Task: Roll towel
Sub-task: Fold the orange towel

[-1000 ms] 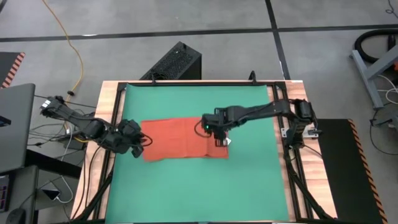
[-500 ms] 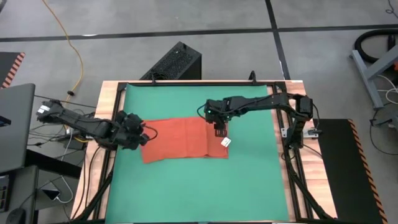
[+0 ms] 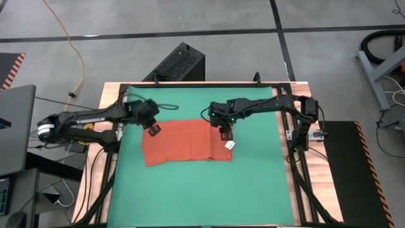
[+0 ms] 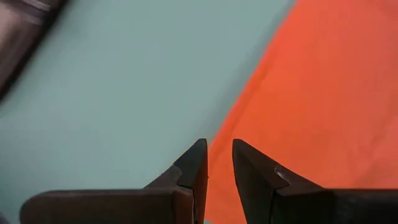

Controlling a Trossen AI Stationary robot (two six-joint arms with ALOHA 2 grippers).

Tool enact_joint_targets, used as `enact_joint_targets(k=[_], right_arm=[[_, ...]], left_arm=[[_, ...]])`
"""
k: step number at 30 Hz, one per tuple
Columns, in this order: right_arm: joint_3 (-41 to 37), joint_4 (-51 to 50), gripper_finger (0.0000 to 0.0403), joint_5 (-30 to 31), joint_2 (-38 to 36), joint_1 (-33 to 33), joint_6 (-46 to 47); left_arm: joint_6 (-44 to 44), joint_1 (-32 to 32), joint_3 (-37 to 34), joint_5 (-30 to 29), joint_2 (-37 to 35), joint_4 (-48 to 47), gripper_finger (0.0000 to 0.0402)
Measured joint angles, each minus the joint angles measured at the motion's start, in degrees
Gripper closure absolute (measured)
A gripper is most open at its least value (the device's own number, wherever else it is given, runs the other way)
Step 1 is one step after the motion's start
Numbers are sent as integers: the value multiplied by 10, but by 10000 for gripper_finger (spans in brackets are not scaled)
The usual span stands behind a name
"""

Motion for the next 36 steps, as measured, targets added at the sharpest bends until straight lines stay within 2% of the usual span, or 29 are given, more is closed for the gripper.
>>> enact_joint_targets(k=[2,4,10,15,25,28,32,36], right_arm=[[0,-4,196,0,0,0,-4],[0,-7,196,0,0,0,-6],[0,-9,196,0,0,0,-11],[0,-11,196,0,0,0,-12],[0,-11,196,-1,0,0,-25],[0,-11,196,-1,0,4,-24],[0,-11,196,-1,0,4,-25],[0,-10,196,-1,0,-6,-36]], left_arm=[[37,35,9,48,30,-2,336],[73,58,17,68,62,-6,336],[152,84,41,72,160,-13,336],[177,85,45,56,219,-16,336],[201,89,45,44,227,-17,340],[207,95,45,47,232,-14,355],[215,100,45,46,233,-11,394],[202,96,45,46,231,-11,401]])
